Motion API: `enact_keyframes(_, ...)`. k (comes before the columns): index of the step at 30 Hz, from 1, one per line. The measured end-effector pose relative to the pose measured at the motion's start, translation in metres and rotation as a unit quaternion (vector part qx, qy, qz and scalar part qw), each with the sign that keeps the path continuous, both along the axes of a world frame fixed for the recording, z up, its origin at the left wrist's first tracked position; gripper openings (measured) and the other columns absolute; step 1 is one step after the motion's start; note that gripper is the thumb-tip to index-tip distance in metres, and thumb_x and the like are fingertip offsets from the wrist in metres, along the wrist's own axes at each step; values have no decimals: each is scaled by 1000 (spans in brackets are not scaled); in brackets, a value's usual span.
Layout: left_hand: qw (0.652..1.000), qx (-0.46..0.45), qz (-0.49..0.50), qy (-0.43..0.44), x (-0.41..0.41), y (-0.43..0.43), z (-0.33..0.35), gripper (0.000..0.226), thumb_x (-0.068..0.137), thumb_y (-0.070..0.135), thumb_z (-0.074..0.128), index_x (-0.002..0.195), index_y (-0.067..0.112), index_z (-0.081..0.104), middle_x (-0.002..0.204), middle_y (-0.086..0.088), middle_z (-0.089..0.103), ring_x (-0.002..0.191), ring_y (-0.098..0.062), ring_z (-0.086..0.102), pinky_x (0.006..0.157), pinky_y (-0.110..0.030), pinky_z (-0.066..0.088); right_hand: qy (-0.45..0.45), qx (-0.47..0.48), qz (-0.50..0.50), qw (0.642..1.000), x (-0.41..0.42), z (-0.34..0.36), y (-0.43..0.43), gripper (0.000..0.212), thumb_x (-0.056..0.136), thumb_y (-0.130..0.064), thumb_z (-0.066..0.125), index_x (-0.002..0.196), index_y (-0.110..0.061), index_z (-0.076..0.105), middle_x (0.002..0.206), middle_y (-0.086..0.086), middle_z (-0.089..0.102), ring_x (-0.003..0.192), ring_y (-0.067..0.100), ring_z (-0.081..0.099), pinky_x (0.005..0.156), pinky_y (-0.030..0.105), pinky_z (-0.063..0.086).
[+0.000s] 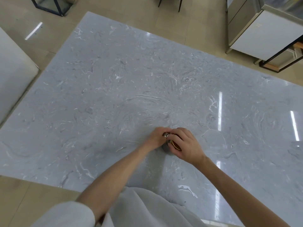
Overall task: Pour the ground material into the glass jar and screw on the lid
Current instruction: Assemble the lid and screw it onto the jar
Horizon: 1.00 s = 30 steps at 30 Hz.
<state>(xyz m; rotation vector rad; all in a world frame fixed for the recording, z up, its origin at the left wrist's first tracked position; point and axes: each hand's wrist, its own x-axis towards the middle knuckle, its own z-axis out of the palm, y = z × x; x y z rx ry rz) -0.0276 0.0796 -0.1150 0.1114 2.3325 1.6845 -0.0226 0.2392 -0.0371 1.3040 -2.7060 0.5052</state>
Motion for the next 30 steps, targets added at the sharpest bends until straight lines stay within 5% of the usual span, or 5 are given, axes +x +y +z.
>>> enact_keyframes(5,976,97,193,20,35,21,-10,41,79,-4,55,78,33,74,69,21,70,68,6,64,63,-12,47,68,-104,-95,988,20,-22,-22,8,89,-17,66,84,-12,71,98,3,72,90,29,65,76,42,53)
enact_keyframes(10,999,-25,-26,29,12,-13,2,19,84,5,57,83,5,76,82,-10,74,74,-12,66,66,-18,44,16,-18,59,998,15,-14,-7,23,92,-31,64,105,-13,69,117,5,68,105,27,60,91,41,50)
enact_keyframes(13,984,-37,-170,-43,-5,-19,13,14,77,15,50,66,11,58,67,-2,50,61,-10,42,58,-27,36,4,6,213,977,7,-10,-9,16,86,-16,67,98,-7,70,107,11,69,104,31,63,103,41,46)
enact_keyframes(19,963,223,97,-112,17,-11,-4,13,79,-8,62,83,-2,73,82,-6,72,79,-16,67,73,-29,53,26,-147,2,989,23,-21,-33,3,79,-13,69,80,-12,71,95,2,73,95,22,69,78,35,53)
enact_keyframes(30,916,262,282,-111,39,4,-23,28,65,-8,61,68,17,73,69,-2,69,70,-24,63,66,-33,51,118,-151,-168,967,43,-35,-54,7,82,-10,66,76,-14,67,91,-3,72,87,22,67,68,33,48)
